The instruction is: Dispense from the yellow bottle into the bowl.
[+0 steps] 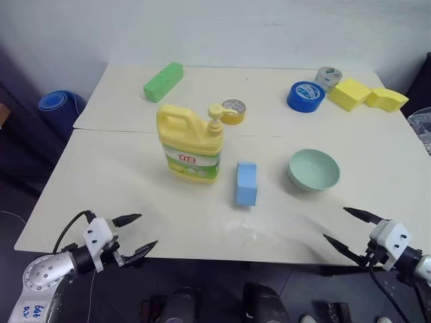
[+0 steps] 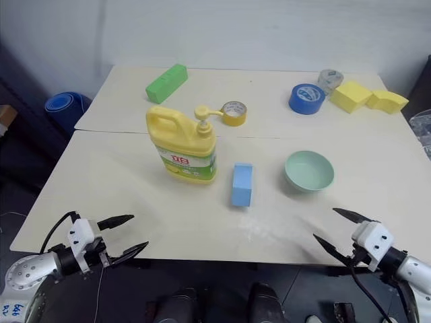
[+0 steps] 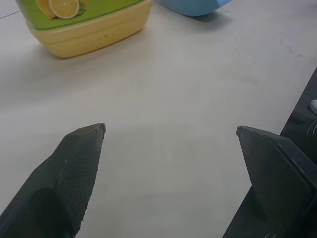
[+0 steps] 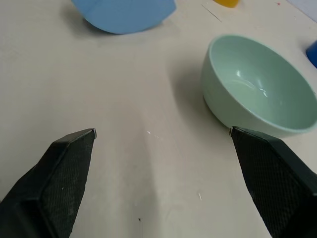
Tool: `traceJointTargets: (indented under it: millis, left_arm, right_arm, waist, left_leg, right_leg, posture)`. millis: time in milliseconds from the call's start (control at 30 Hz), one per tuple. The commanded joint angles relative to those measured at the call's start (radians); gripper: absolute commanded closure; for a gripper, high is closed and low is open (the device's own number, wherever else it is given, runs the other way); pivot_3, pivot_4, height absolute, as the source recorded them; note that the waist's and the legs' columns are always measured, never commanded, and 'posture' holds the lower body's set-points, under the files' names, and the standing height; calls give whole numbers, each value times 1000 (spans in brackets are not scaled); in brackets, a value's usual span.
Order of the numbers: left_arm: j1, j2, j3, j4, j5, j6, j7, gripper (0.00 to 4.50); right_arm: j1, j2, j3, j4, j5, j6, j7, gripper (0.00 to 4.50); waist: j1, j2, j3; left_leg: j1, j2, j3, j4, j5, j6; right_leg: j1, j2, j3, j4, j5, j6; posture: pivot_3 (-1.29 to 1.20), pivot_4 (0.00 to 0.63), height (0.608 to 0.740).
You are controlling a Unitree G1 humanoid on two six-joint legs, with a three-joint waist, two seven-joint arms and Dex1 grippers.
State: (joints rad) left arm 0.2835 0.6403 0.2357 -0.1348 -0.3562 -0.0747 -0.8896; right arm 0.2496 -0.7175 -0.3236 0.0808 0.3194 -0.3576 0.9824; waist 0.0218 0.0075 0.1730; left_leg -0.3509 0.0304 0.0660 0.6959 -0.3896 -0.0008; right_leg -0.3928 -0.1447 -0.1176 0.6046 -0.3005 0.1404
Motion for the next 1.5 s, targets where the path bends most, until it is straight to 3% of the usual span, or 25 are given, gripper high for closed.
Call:
traceJointTargets:
  millis: [33, 167, 400, 600, 733, 833, 933, 1067, 1200, 1333, 1400, 1500]
  left_arm:
    - [7, 1, 12, -29, -3, -21, -5, 9]
    - [-29, 39, 3, -81, -154, 105, -108, 9]
    - [-86, 52, -30, -162, -209, 172, -145, 9]
    - [-95, 42, -56, -193, -199, 198, -144, 9]
    - [-104, 31, -57, -199, -198, 207, -128, 9]
    - [-116, 20, -63, -201, -193, 209, -118, 9]
    - [-125, 11, -71, -202, -182, 204, -111, 0]
    - [-137, 0, -76, -203, -179, 202, -103, 0]
    - [-151, -11, -85, -212, -203, 217, -110, 0]
    - [-214, -43, -105, -285, -313, 313, -76, 0]
    - [-257, -63, -118, -322, -364, 370, -46, 0]
    - [-306, -88, -144, -361, -406, 427, -14, 0]
  right_arm:
    - [7, 4, 44, -196, 60, 218, -73, 0]
    - [-140, 17, 208, -538, 193, 768, -321, 0]
    - [-494, 245, 367, -595, 152, 1240, -705, 0]
    - [-632, 447, 435, -438, 55, 1375, -902, 0]
    - [-662, 543, 444, -320, 8, 1384, -951, 0]
    - [-670, 578, 479, -251, -1, 1364, -911, 0]
    - [-673, 589, 478, -247, -6, 1352, -893, 897]
    - [-663, 564, 445, -294, -2, 1348, -863, 1992]
    - [-620, 508, 323, -423, 91, 1341, -764, 2036]
    - [-599, 341, 3, -546, 222, 1291, -654, 2036]
    - [-600, 218, -109, -446, 198, 1293, -647, 2036]
    - [-591, 42, -127, -236, 103, 1222, -610, 2036]
  waist:
    - [0, 0, 0]
    - [-1, 0, 0]
    - [2, 0, 0]
    - [-7, 0, 0]
    - [-21, 0, 0]
    - [-28, 0, 0]
    - [-35, 0, 0]
    - [-37, 0, 0]
    - [-31, 0, 0]
    - [-17, 2, 2]
    - [-9, 1, 2]
    - [-8, 1, 1]
  left_leg:
    - [0, 0, 0, 0, 0, 0]
    - [0, 1, -1, 1, 0, 0]
    - [-2, 0, -6, 2, 0, -2]
    - [-4, 0, -6, 1, -1, -2]
    - [-4, 0, -5, 1, -1, -3]
    - [-4, 0, -5, 1, 0, -3]
    - [-4, 0, -5, 1, 0, -3]
    - [-4, 0, -5, 1, 0, -3]
    - [-4, 0, -5, 1, 0, -3]
    - [-5, 0, -5, 1, -1, -2]
    - [-6, -1, -6, 2, -1, -2]
    - [-3, -1, -5, 2, -1, -2]
  right_leg:
    - [0, 0, 0, 0, 0, 0]
    - [-1, 0, 0, 3, 0, 0]
    - [-2, -1, -2, 5, 0, -2]
    - [-5, 0, -4, 7, 0, -2]
    - [-5, 0, -4, 8, 0, -2]
    - [-5, 0, -4, 8, 0, -2]
    - [-5, 1, -4, 8, 0, -2]
    - [-5, 1, -4, 8, 0, -1]
    - [-5, 1, -4, 8, 0, -1]
    - [-5, 1, -3, 6, 1, -1]
    - [-4, 0, -3, 6, 1, 0]
    - [-2, 0, -3, 5, 2, 0]
  posture:
    - [0, 150, 740]
    - [0, 150, 740]
    - [0, 150, 740]
    - [0, 150, 740]
    - [0, 150, 740]
    - [0, 150, 740]
    - [0, 150, 740]
    - [0, 150, 740]
    - [0, 150, 740]
    - [0, 150, 740]
    - [0, 150, 740]
    - [0, 150, 740]
